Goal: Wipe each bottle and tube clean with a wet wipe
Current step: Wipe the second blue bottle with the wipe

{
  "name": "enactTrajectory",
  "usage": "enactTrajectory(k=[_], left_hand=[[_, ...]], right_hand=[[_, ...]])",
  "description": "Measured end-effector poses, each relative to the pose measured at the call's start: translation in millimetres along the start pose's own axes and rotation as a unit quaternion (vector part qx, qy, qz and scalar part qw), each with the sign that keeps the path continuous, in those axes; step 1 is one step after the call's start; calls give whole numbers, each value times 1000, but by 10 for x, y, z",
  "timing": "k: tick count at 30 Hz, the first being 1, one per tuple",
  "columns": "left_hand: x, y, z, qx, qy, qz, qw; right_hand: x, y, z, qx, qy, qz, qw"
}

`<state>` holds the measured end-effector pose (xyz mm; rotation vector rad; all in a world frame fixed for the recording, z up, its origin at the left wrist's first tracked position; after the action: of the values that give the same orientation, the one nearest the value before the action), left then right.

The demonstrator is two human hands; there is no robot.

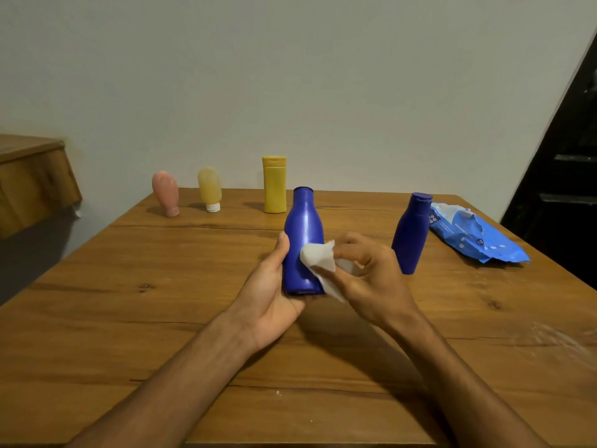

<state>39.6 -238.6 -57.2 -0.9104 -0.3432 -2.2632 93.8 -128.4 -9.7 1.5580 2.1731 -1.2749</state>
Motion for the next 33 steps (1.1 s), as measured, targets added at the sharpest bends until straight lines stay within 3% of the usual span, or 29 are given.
enactTrajectory(k=[3, 8, 15, 20, 24, 28, 31, 33], left_hand=[[-13, 11, 11, -14, -8, 2, 1000], [10, 0, -15, -32, -53, 4, 998], [1, 30, 29, -93, -178, 10, 979], [32, 90, 108, -130, -307, -2, 943], [27, 91, 126, -136, -407, -3, 903], [37, 71, 86, -107, -456, 2, 884], [95, 78, 83, -87, -535, 23, 840], [127, 88, 93, -85, -551, 46, 829]], right_hand=[[26, 0, -3, 20, -20, 11, 1000], [39, 5, 43, -9, 40, -20, 999], [86, 45, -183, 142, -4, -6, 990], [69, 66, -311, 224, -27, 2, 974], [33, 69, -326, 238, -53, -5, 970], [75, 94, -404, 278, -53, 10, 959], [154, 98, -460, 301, -113, 50, 946], [173, 84, -465, 301, -151, 61, 940]])
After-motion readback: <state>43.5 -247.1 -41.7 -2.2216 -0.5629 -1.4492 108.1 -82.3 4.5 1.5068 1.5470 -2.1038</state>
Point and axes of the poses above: each hand's wrist, its own y-axis away from the middle knuckle, its own z-axis out of the palm, x = y × z, the point moved 5 cm from there along -y, towards the middle knuckle, and after that the axes turned 10 degrees about -x, right-handed, at the moved point
